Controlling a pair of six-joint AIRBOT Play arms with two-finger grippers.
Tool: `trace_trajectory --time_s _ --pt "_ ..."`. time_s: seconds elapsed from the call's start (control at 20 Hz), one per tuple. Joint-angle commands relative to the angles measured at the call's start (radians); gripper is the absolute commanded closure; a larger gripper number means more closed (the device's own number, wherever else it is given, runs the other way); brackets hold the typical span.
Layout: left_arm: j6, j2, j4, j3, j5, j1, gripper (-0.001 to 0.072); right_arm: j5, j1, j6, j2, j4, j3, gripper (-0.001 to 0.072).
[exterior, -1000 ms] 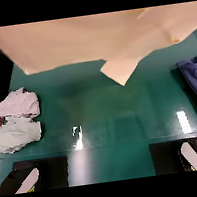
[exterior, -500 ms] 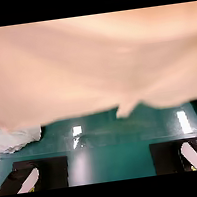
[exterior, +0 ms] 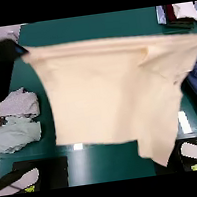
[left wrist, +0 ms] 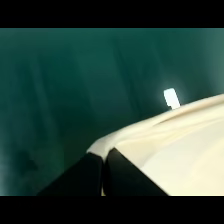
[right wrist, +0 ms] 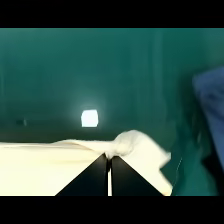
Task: Fold the shirts.
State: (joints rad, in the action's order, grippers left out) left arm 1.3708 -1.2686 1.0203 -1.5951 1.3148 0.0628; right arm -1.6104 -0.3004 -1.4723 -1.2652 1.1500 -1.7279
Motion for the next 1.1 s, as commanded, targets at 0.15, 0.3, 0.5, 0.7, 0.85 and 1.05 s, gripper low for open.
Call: trace_trajectory --time_s 0.15,0.3,0.5,0.7,0.85,1.05 --pt "-0.101 -0.332 -0.076 0.062 -0.322 -0.001 0.0687 0.315 0.127 0.008 -0.357 0.005 0.035 0.0701" --pt "-0.144 -0.356 -0.129 0.051 -0.567 -0.001 0.0687 0.469 0.169 0.007 -0.460 0.006 -0.060 0.0701" --pt "-0.188 -0.356 -0.131 0.051 -0.699 -0.001 0.0687 0.595 0.208 0.008 -0.500 0.060 -0.124 0.0701" --pt "-0.305 -0.356 -0.059 0.053 -0.517 -0.001 0.0687 0.438 0.265 0.015 -0.482 0.267 -0.119 0.0702" --pt "-0.305 -0.356 0.040 0.092 -0.421 -0.001 0.0688 0.333 0.298 0.015 -0.478 0.300 -0.053 0.0701" --pt "-0.306 -0.356 0.063 0.209 -0.423 -0.001 0.0687 0.358 0.339 -0.016 -0.439 0.300 0.120 0.0701"
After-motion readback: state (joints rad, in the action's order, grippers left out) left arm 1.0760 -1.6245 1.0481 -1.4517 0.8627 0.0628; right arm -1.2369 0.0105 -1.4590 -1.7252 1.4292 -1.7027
